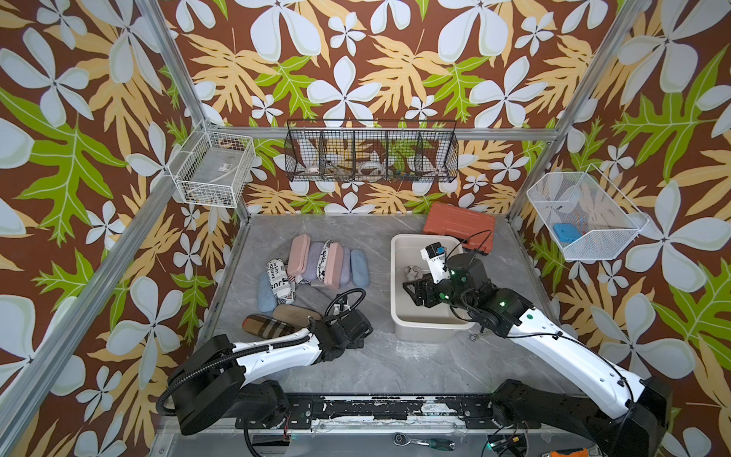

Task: Put the glasses cases into the storage boxes
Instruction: Pick up the glasses case at the center of the board.

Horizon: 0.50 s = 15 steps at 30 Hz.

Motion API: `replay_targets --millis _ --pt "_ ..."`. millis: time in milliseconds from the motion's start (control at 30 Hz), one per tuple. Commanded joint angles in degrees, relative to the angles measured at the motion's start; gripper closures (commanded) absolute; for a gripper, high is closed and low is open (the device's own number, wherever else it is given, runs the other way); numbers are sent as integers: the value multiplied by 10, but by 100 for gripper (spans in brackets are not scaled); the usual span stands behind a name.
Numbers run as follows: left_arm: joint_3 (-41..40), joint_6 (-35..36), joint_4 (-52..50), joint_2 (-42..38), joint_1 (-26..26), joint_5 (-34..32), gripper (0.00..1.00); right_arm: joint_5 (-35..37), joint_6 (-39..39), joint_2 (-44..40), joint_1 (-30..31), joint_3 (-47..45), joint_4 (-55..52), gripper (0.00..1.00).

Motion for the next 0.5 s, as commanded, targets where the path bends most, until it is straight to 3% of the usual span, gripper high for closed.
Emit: replay_targets --millis 0,200,467 --pt "-13 -1 -3 -16 -1 16 0 18 -8 -5 0 1 -7 25" --pt "-59 24 34 -32 -2 70 0 12 -8 -5 1 -3 -6 24" --pt "-53 26 42 -28 -5 57 11 9 -8 1 1 2 -5 25"
